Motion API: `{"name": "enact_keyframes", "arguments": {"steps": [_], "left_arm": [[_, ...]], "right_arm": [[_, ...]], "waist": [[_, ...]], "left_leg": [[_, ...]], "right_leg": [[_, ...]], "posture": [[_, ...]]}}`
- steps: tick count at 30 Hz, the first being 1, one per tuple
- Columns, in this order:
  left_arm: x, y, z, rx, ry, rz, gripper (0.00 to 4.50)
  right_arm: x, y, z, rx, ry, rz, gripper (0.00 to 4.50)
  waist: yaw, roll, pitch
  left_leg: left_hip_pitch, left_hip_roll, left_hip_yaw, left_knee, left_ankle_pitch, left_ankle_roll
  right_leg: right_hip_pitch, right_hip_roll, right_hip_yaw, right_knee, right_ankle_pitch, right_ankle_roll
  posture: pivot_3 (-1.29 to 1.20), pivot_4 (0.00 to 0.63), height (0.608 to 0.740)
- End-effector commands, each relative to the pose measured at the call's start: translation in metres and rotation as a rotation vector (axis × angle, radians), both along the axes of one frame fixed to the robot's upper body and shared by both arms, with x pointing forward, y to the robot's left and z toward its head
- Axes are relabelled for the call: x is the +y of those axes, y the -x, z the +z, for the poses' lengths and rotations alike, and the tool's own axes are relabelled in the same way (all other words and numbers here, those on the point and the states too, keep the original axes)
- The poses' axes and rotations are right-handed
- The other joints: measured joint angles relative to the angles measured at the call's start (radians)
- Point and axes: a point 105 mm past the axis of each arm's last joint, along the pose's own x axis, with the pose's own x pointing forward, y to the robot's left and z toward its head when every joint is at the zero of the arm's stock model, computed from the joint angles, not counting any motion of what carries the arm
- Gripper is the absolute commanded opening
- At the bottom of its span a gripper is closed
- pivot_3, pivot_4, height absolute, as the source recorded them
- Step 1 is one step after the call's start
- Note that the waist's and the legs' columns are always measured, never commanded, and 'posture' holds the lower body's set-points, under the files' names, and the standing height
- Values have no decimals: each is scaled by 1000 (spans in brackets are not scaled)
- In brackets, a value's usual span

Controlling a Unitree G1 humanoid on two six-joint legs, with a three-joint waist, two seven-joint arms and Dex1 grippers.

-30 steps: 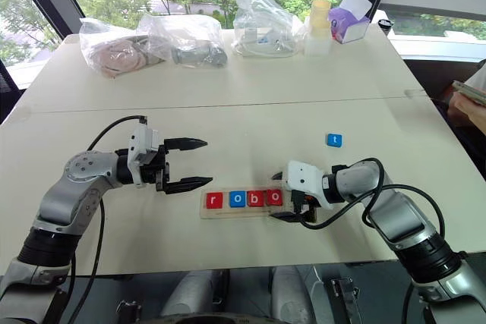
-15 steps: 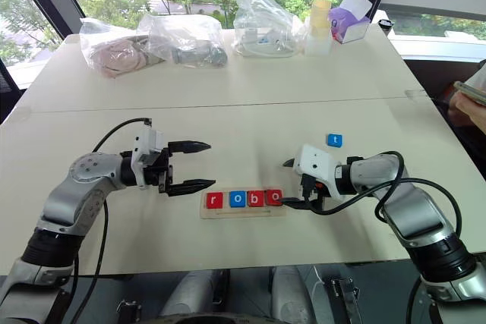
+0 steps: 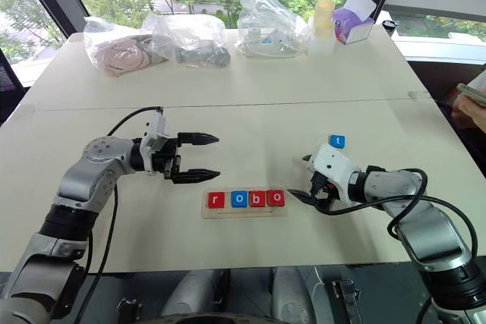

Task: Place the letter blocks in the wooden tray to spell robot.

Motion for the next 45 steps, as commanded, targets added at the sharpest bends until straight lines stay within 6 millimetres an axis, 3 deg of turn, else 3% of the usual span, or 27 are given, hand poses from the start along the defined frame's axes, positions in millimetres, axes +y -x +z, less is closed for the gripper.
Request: {"name": "enact_keyframes", "arguments": {"steps": [1, 6, 12, 31, 45], "left_arm": [[-2, 2, 10, -64, 12, 1, 4500], [3, 3, 13, -89, 11, 33, 4500], [7, 8, 11, -86, 8, 61, 4500], [8, 15, 9, -75, 16, 98, 4500], [9, 15, 8, -75, 15, 109, 4500]], "right_arm": [[-7, -9, 13, -112, 5, -59, 4434], [3, -12, 10, -156, -8, -84, 4434], [17, 3, 0, -113, 1, -20, 4434], [11, 18, -4, -51, 51, 18, 4434], [19, 21, -8, -28, 36, 53, 4434]], "waist": [[2, 0, 0], [3, 0, 0], [4, 0, 0], [5, 0, 0], [5, 0, 0]], "left_leg": [[0, 0, 0, 0, 0, 0], [0, 0, 0, 0, 0, 0], [0, 0, 0, 0, 0, 0], [0, 0, 0, 0, 0, 0], [0, 0, 0, 0, 0, 0]], "right_leg": [[0, 0, 0, 0, 0, 0], [0, 0, 0, 0, 0, 0], [0, 0, 0, 0, 0, 0], [0, 1, 0, 0, 0, 0], [0, 1, 0, 0, 0, 0]], "posture": [[0, 150, 740], [0, 150, 740], [0, 150, 740], [0, 150, 740], [0, 150, 740]]}}
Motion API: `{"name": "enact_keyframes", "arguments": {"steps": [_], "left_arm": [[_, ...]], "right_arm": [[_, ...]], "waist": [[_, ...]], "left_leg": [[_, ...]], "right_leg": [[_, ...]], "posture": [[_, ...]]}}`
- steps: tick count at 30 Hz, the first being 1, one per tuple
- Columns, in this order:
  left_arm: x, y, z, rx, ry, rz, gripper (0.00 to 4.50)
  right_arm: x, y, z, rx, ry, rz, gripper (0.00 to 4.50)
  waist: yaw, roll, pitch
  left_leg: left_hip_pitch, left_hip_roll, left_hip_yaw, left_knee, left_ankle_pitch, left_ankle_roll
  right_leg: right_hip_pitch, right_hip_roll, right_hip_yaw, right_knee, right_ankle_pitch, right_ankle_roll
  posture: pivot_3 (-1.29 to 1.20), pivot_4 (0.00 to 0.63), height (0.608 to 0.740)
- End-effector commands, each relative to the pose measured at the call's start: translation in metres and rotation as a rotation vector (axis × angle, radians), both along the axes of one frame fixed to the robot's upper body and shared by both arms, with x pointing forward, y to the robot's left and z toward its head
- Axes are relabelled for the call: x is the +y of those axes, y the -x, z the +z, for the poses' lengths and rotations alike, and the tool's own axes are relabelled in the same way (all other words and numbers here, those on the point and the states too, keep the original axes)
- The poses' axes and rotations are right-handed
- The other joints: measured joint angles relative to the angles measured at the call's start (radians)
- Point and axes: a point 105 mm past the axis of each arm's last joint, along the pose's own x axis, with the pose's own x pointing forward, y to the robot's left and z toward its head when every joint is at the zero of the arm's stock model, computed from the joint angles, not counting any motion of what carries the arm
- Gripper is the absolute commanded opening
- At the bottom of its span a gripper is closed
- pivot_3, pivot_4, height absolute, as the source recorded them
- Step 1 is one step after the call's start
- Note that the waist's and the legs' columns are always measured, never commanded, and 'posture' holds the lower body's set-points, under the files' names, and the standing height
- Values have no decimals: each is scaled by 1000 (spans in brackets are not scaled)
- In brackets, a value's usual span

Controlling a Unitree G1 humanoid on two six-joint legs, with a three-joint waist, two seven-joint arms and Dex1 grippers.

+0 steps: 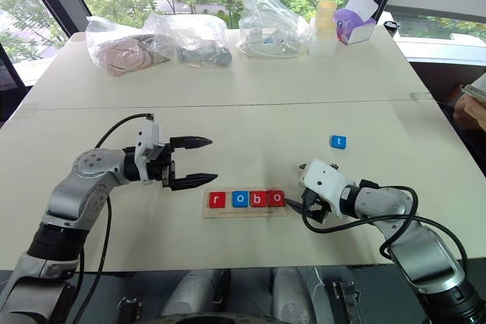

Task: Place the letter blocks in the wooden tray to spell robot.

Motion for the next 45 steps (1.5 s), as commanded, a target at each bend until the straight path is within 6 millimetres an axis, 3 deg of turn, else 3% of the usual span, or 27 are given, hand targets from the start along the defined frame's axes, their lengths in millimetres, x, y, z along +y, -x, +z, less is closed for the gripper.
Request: {"name": "enact_keyframes", "arguments": {"steps": [1, 27, 36, 41, 45], "left_arm": [[1, 3, 12, -48, 14, -4, 4500], [7, 6, 7, -47, 16, 34, 4500], [8, 6, 6, -43, 18, 37, 4500], [6, 5, 6, -44, 21, 32, 4500], [6, 5, 6, -46, 21, 32, 4500]], "right_arm": [[10, 1, 11, -45, -10, 41, 4434], [34, -1, 5, -16, -41, 120, 4434], [11, -8, 21, -64, 13, 68, 4434], [4, -10, 16, -53, 27, 52, 4434], [11, -8, 10, -36, 18, 74, 4434]], "waist": [[0, 0, 0], [0, 0, 0], [0, 0, 0], [0, 0, 0], [0, 0, 0]], "left_leg": [[0, 0, 0, 0, 0, 0], [0, 0, 0, 0, 0, 0], [0, 0, 0, 0, 0, 0], [0, 0, 0, 0, 0, 0], [0, 0, 0, 0, 0, 0]], "right_leg": [[0, 0, 0, 0, 0, 0], [0, 0, 0, 0, 0, 0], [0, 0, 0, 0, 0, 0], [0, 0, 0, 0, 0, 0], [0, 0, 0, 0, 0, 0]], "posture": [[0, 150, 740], [0, 150, 740], [0, 150, 740], [0, 150, 740], [0, 150, 740]]}}
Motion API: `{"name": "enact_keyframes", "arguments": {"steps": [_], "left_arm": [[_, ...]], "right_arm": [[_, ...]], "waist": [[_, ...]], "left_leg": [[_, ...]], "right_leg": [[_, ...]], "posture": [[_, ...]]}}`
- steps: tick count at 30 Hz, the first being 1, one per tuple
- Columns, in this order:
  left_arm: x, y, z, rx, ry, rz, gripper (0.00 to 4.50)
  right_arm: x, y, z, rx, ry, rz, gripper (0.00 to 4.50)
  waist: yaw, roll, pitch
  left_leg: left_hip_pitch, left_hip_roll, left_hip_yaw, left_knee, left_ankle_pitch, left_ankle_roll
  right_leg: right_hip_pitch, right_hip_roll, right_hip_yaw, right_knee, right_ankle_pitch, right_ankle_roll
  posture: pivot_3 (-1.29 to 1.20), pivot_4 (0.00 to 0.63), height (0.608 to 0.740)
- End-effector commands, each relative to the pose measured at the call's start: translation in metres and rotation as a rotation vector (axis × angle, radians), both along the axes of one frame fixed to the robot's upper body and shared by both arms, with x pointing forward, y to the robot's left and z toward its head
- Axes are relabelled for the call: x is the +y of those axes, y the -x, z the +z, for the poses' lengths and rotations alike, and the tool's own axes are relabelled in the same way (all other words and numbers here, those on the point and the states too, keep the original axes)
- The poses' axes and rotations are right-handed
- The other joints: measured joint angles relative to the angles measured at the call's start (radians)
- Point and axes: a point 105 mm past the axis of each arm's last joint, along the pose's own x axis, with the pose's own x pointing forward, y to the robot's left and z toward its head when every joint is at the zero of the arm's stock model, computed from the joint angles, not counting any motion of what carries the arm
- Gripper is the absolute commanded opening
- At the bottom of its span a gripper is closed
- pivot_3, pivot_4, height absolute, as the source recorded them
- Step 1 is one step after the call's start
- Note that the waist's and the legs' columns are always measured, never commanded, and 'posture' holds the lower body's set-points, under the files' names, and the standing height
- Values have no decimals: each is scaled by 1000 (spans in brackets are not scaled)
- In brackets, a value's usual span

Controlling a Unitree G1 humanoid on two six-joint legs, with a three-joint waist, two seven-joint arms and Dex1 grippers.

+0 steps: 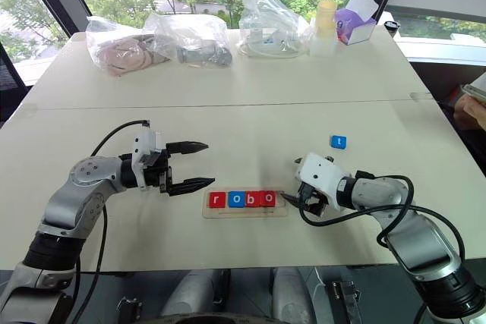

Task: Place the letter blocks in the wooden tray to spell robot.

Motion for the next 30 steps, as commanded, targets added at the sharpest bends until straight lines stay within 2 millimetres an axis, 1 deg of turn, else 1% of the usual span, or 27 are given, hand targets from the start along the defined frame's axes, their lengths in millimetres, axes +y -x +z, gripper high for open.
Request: {"name": "enact_keyframes", "arguments": {"steps": [1, 5, 9, 15, 19, 22, 26, 28, 30], "left_arm": [[0, 0, 14, -58, 15, -8, 4500], [3, 0, 12, -58, 14, -2, 4500], [6, 0, 10, -57, 12, 6, 4500], [6, 0, 12, -60, 12, 8, 4500], [1, 0, 18, -67, 15, 6, 4500], [-4, 0, 24, -71, 17, 4, 4500], [-8, 0, 30, -71, 19, 3, 4500], [-10, 0, 31, -70, 19, 3, 4500], [-12, 0, 33, -70, 22, 1, 4500]], "right_arm": [[8, 2, 2, -23, -6, 36, 4434], [14, 4, -4, -15, -6, 52, 4434], [24, 6, -9, -3, -24, 80, 4434], [34, 4, -9, -8, -44, 102, 4434], [36, 1, -7, -19, -44, 106, 4434], [26, -1, -5, -39, 7, 95, 4434], [7, -6, 9, -81, 49, 57, 4434], [2, -9, 17, -107, 51, 36, 4434], [-10, -18, 34, -154, 7, -49, 4434]], "waist": [[-1, 0, 0], [0, 0, 0], [-1, 0, 0], [-1, 0, 0], [-1, 0, 0], [0, 0, 0], [1, 0, 0], [-1, 0, 0], [-3, 0, 0]], "left_leg": [[0, 0, 0, 0, 0, 0], [0, 0, 0, 0, 0, 0], [0, 0, 0, 0, 0, 0], [0, 0, 0, 0, 0, 0], [0, 0, 0, 0, 0, 0], [0, 0, 0, 0, 0, 0], [0, 0, 0, 0, 0, 0], [0, 0, 0, 0, 0, 0], [0, 0, 0, 0, 0, 0]], "right_leg": [[0, 0, 0, 0, 0, 0], [0, 0, 0, 0, 0, 0], [0, 0, 0, 0, 0, 0], [0, 0, 0, 0, 0, 0], [0, 0, 0, 0, 0, 0], [0, 0, 0, 0, 0, 0], [0, 0, 0, 0, 0, 0], [0, 0, 0, 0, 0, 0], [0, 1, 0, 0, 0, 0]], "posture": [[0, 150, 740], [0, 150, 740], [0, 150, 740], [0, 150, 740], [0, 150, 740], [0, 150, 740], [0, 150, 740], [0, 150, 740], [0, 150, 740]]}}
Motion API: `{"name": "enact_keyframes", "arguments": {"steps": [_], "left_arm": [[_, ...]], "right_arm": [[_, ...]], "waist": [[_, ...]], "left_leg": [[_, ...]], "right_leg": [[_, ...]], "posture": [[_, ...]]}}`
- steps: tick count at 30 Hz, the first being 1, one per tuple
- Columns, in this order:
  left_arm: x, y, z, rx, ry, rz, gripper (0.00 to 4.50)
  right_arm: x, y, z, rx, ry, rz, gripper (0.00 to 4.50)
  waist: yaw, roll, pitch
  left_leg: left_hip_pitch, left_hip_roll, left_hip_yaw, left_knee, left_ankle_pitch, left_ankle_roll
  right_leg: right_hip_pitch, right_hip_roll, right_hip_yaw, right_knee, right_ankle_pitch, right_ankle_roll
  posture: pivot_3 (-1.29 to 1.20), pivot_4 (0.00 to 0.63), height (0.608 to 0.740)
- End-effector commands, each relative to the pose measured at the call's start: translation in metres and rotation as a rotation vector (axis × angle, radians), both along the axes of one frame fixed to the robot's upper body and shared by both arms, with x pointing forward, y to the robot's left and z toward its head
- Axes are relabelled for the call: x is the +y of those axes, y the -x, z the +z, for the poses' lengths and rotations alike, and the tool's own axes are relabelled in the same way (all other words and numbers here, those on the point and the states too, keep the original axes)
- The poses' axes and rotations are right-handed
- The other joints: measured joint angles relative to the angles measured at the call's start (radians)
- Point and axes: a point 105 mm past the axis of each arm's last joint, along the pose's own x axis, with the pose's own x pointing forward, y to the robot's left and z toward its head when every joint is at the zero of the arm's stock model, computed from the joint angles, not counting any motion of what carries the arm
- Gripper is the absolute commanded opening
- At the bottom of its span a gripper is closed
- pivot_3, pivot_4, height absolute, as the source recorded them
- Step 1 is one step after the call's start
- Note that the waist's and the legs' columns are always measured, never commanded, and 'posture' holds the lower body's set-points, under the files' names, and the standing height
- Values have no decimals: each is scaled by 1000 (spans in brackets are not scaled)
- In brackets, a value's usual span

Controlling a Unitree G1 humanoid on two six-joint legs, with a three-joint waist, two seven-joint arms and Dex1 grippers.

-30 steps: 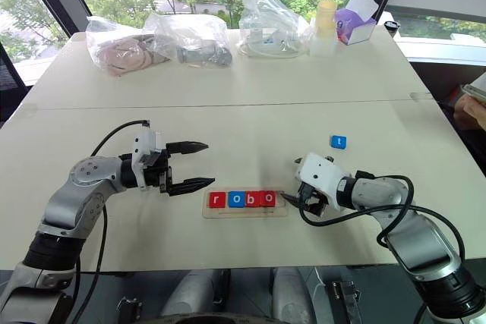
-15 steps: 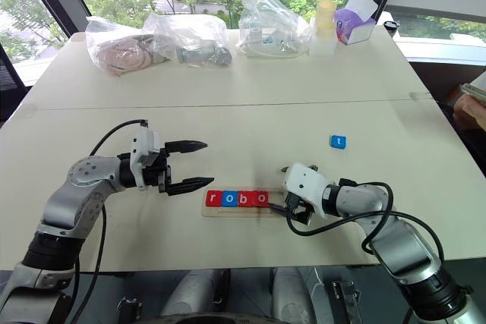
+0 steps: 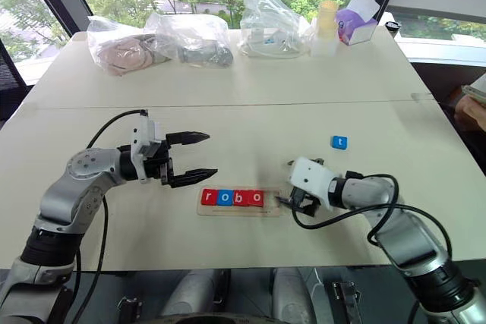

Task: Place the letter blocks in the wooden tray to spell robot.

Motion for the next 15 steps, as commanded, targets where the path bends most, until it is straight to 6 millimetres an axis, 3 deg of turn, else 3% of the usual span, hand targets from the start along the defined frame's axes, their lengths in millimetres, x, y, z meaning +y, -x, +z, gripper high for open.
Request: {"name": "enact_keyframes", "arguments": {"steps": [1, 4, 9, 15], "left_arm": [[-6, 2, 13, -39, 16, -20, 4500], [-7, 2, 13, -39, 20, -21, 4500], [-8, 2, 11, -36, 25, -23, 4500], [-8, 1, 6, -33, 28, -23, 4500]], "right_arm": [[-18, -17, 38, -133, -99, -142, 4434], [-46, -34, 44, -183, -177, -369, 4434], [-82, -54, 38, -212, -306, -746, 4434], [-89, -64, 21, -141, -434, -971, 4434]], "waist": [[0, 0, 0], [3, 0, 0], [3, 0, 0], [-1, 1, -1]], "left_leg": [[0, 0, 0, 0, 0, 0], [0, 0, 0, 0, 0, 0], [0, 0, 0, 0, 0, -1], [0, 0, 0, -1, 1, -1]], "right_leg": [[0, 0, 0, 0, 0, 0], [0, 0, 0, 0, 0, 0], [0, 0, 1, 0, 0, -1], [-2, 1, 1, 1, 1, -1]], "posture": [[0, 150, 740], [0, 150, 740], [0, 150, 740], [0, 150, 740]]}}
